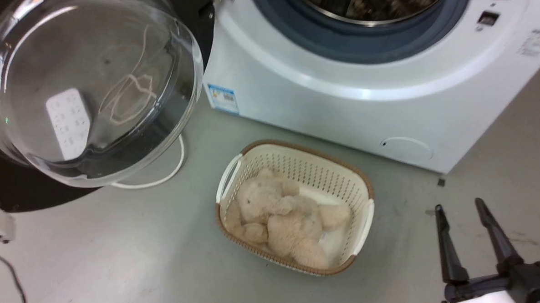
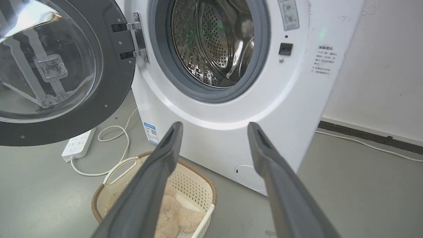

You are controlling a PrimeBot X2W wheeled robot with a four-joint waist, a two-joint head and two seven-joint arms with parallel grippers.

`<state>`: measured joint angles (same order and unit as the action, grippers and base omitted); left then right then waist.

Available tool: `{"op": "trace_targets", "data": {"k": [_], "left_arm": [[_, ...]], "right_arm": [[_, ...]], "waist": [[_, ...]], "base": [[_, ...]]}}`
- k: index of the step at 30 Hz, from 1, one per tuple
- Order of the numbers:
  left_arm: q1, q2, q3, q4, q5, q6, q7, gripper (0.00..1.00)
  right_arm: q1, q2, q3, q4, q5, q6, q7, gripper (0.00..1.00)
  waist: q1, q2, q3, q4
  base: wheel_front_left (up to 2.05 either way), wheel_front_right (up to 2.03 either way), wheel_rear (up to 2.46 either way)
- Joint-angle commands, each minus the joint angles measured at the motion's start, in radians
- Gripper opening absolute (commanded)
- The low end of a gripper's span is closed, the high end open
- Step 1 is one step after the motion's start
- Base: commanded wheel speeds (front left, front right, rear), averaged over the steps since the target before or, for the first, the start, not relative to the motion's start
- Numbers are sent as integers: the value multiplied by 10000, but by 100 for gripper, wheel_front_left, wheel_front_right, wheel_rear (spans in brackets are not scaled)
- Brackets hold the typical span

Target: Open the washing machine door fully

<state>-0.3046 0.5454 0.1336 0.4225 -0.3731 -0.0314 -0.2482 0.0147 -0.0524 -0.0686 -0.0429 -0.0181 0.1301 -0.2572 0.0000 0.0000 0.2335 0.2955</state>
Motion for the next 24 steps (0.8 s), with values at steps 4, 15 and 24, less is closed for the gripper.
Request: {"op": "trace_targets", "data": {"k": [4, 15, 24], "left_arm": [[370, -573, -269, -980, 314, 147, -118, 0], [2123, -2350, -1309, -4046, 688, 825, 17, 0], [3299, -3334, -2332, -4349, 846, 1079, 58, 74]], "right_arm": [[100, 22, -360, -112, 157, 6, -45, 100], [182, 22, -397, -565, 372, 6, -45, 100], [563, 22, -77, -630, 483, 6, -45, 100]], "waist": [[0, 0, -735, -347], [0, 0, -2025, -1527], [0, 0, -2353, -2068]], "base": [[0, 0, 0], [0, 0, 0], [0, 0, 0]]}}
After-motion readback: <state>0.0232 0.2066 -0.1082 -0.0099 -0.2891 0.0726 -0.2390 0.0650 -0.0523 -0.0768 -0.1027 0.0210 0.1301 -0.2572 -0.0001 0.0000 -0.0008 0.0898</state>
